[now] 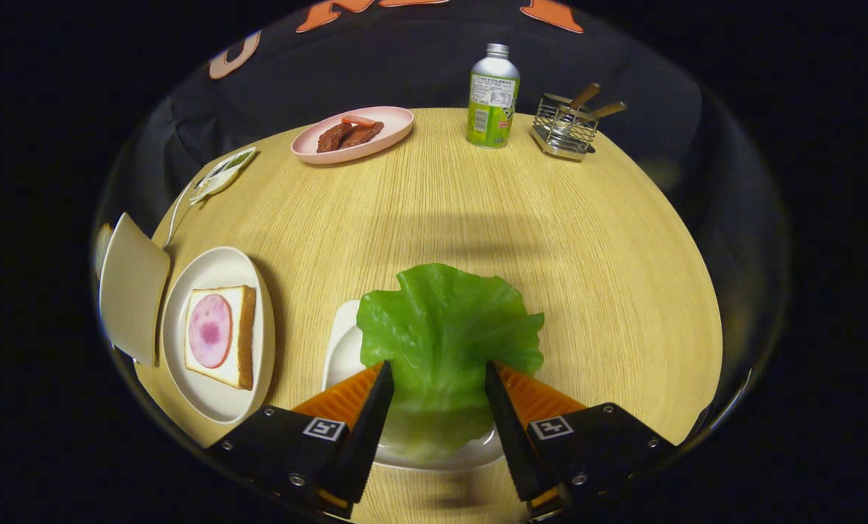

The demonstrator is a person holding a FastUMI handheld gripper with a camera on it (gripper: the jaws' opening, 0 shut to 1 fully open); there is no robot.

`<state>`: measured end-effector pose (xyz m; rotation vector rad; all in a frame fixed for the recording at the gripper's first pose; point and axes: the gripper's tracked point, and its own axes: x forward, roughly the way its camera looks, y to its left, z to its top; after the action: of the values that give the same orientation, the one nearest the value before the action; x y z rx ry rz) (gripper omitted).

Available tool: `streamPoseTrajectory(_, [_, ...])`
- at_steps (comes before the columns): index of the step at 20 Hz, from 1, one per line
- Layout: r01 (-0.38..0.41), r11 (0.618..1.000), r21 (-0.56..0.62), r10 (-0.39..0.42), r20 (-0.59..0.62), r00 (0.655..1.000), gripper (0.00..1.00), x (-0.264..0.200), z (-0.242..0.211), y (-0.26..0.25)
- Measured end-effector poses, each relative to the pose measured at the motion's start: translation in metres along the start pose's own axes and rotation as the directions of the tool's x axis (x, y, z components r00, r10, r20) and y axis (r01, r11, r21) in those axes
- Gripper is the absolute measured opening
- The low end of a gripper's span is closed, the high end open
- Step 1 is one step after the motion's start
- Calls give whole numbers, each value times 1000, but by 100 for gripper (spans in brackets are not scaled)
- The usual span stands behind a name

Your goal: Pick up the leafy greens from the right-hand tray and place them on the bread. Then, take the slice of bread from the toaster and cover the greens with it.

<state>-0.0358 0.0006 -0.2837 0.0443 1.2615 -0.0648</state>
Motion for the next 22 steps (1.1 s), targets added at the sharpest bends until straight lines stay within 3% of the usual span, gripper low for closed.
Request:
streamPoseTrajectory(2, [-5, 1000, -11, 5, 15, 1000, 61, 1, 2, 2])
streamPoseTrajectory(3, [-6, 1000, -13, 6, 19, 1000, 43, 1, 3, 1])
streamPoseTrajectory(4, [-11, 1000, -10, 11, 27, 1000, 36, 1, 4, 0])
streamPoseTrajectory(5, [-11, 1000, -5, 11, 34, 999, 23, 2, 4, -1])
streamPoseTrajectory(7, [-39, 999, -7, 39, 52, 998, 13, 0, 7, 3])
streamPoseTrajectory(16, [-245, 969, -1, 241, 187, 952, 10, -51, 35, 48])
streamPoseTrajectory(22, [-336, 939, -70, 343, 223, 912, 10, -68, 46, 92])
